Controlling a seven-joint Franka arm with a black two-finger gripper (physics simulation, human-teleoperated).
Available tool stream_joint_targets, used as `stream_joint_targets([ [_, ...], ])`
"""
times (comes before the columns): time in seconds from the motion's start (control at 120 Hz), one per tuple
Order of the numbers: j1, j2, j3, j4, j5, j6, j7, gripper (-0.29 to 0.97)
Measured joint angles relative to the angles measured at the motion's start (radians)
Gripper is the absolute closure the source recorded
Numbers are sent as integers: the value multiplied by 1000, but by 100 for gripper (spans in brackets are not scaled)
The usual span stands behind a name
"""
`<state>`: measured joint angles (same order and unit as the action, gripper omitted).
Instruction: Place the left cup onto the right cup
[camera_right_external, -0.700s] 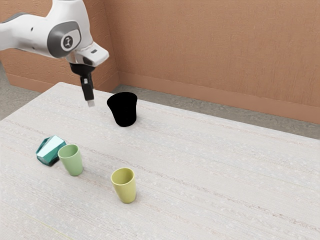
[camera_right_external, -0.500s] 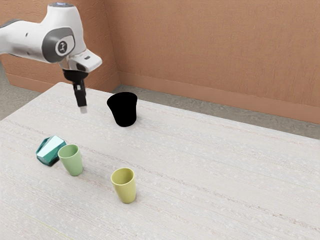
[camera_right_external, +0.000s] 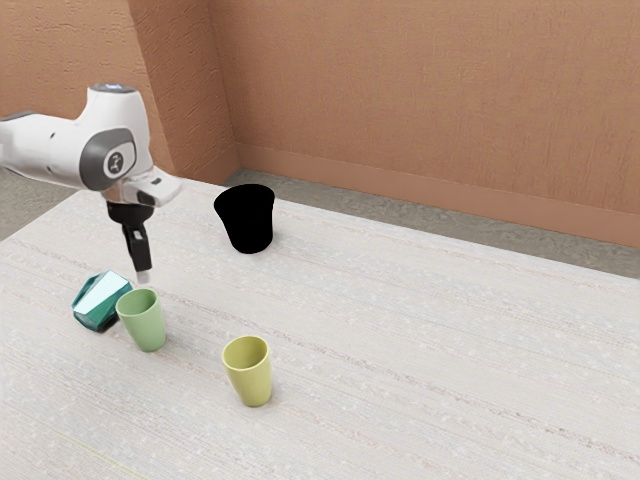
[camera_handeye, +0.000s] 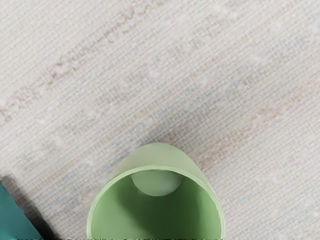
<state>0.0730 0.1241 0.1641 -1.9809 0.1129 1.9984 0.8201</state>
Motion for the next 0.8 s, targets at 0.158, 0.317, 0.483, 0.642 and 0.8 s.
stream_joint_targets([
  [0.158,16,53,0,38,14,25,-6,0],
  [0.317,62,125,0,55,14,72,7,0],
  [0.483,94,191,-2,71,11,126,29,1],
  [0.642,92,224,-5,76,1,156,43,20],
  [0.8,82,225,-6,64,-47,171,45,41],
])
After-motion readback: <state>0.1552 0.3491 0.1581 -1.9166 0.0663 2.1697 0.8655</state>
